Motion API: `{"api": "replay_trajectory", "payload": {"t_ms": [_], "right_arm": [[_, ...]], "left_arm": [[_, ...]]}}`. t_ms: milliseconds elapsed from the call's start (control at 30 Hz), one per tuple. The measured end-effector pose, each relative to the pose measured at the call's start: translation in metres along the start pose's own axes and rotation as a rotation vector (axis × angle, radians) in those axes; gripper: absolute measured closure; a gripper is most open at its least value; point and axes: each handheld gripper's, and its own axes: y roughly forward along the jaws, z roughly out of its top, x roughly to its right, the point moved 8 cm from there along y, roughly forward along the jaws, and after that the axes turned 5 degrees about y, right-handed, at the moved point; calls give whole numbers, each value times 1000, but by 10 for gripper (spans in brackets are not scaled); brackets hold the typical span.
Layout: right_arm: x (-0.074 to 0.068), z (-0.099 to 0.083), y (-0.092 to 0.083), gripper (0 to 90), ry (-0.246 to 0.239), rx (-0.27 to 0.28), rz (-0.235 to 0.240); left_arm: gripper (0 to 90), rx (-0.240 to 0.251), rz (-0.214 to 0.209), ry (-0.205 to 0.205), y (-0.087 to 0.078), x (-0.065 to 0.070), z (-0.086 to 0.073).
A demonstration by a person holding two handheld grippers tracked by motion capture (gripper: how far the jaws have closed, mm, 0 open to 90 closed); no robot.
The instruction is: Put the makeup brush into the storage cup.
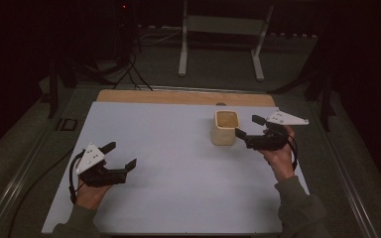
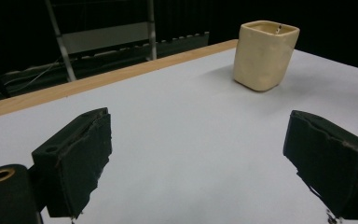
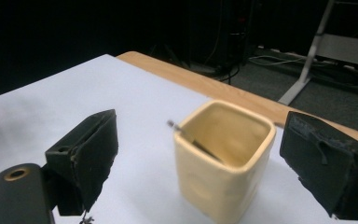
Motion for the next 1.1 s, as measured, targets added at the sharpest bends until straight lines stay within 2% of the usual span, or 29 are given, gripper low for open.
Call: {"api": "replay_trajectory", "payload": {"t_ms": [500, 933, 1100], "right_arm": [[-7, -35, -19, 106, 21, 5, 20], [-9, -75, -40, 105, 40, 6, 7], [-7, -87, -47, 101, 28, -8, 1]], "left_arm": [[83, 3, 3, -4, -3, -1, 1], [76, -8, 19, -13, -11, -5, -5], [74, -14, 21, -16, -14, -5, -8]]}}
